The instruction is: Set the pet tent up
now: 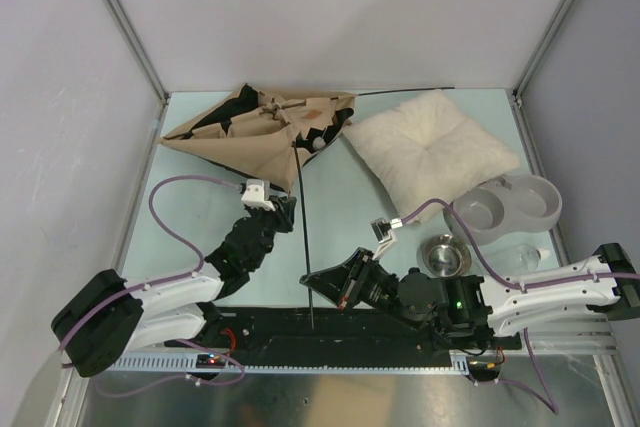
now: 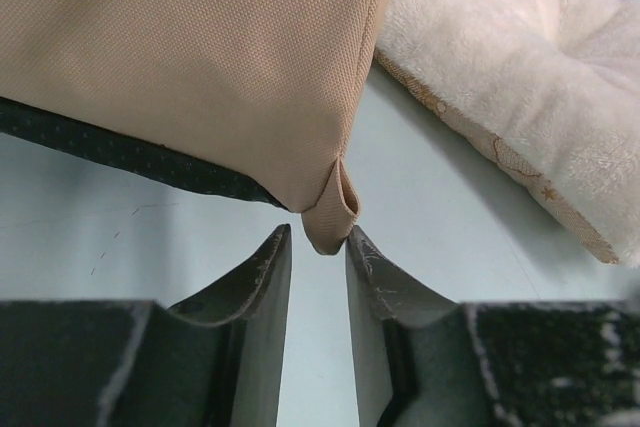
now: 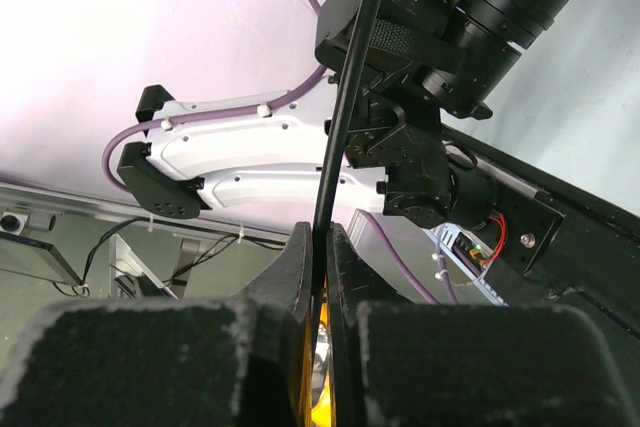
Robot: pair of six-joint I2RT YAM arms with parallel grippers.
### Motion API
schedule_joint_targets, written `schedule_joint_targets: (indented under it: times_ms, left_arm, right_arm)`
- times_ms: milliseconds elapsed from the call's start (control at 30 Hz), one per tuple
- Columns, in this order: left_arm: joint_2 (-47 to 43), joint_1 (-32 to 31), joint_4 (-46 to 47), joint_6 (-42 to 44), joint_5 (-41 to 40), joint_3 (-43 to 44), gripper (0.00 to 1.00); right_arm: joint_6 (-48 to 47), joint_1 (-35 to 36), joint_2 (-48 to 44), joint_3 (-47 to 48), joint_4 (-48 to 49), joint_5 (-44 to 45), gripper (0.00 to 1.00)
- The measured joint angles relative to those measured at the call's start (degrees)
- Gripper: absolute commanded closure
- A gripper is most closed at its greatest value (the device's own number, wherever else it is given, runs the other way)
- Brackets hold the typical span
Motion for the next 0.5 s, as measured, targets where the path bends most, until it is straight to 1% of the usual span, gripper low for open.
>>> schedule_joint_targets:
  times_ms: [133,233,467,500]
  left_arm:
    - [0.3,0.1,0.5,0.0,0.0,0.0,0.64]
    - [1.2,0.2,0.7,0.0,0.0,0.1,0.65]
    - [3.9,0.3,0.7,0.1,0.0,0.7,0.74]
    - [4.0,0.4,0.7,0.1,0.0,0.9,0.77]
  right_arm:
    - [0.0,0.0,0.0,0.0,0.1,0.0,1.0]
    - [0.0,0.0,0.0,0.0,0.1,0.0,1.0]
    - [0.4,0.1,0.0,0.0,0.1,0.0,1.0]
    - [0.4,0.1,0.0,0.0,0.1,0.0,1.0]
